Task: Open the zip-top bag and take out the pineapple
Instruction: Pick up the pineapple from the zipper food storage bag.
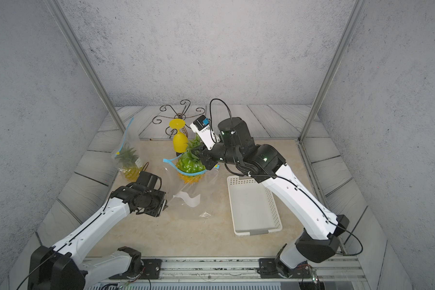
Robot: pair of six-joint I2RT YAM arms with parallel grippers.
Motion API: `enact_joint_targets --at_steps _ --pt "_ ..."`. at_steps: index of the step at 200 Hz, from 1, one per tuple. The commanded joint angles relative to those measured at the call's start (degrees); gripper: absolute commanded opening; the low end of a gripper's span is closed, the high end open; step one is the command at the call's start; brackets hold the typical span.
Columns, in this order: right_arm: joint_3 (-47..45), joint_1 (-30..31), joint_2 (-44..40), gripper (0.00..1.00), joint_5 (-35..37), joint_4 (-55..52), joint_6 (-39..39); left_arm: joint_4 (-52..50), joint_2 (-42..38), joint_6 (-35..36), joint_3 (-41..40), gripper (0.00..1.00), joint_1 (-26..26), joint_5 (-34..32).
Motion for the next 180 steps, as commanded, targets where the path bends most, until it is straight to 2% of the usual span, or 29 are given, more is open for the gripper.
enact_joint_targets --at_steps 1,51,62,79,113,142,162,180 --pt "4.0 -0.4 1.5 0.00 3.7 4.4 3.2 -5.2 0.8 8.2 1.9 0.00 0.5 -7.9" --pt "4.3 -0.3 3.3 0.00 10.6 3.0 6.9 -0.7 -2.1 17.9 2.6 0.00 0.2 -13.0" --pt "2.6 -0.2 2.9 0.00 12.6 3.7 8.2 2.4 -3.3 20.9 2.3 0.00 -0.2 -13.9" --pt "-2.4 0.1 0.7 0.00 15.4 8.1 8.6 0.8 -4.1 25.5 3.8 0.00 -1.0 -17.9" --pt "-9.7 2.3 -2.6 0.00 17.8 16.0 3.5 -1.4 -5.4 30.5 3.4 0.00 -1.0 -24.4" --pt "-15.3 4.3 -4.6 0.00 15.3 18.9 -4.4 -5.5 -5.5 32.9 6.3 0.00 -0.8 -29.0" --pt "-20.3 4.4 -7.8 0.00 15.1 22.2 -4.4 -7.5 -3.7 34.5 8.1 0.00 -0.7 -30.4" --pt "-20.3 4.3 -9.2 0.00 15.8 21.9 -2.0 -7.8 -2.7 35.1 7.7 0.00 -0.6 -30.9"
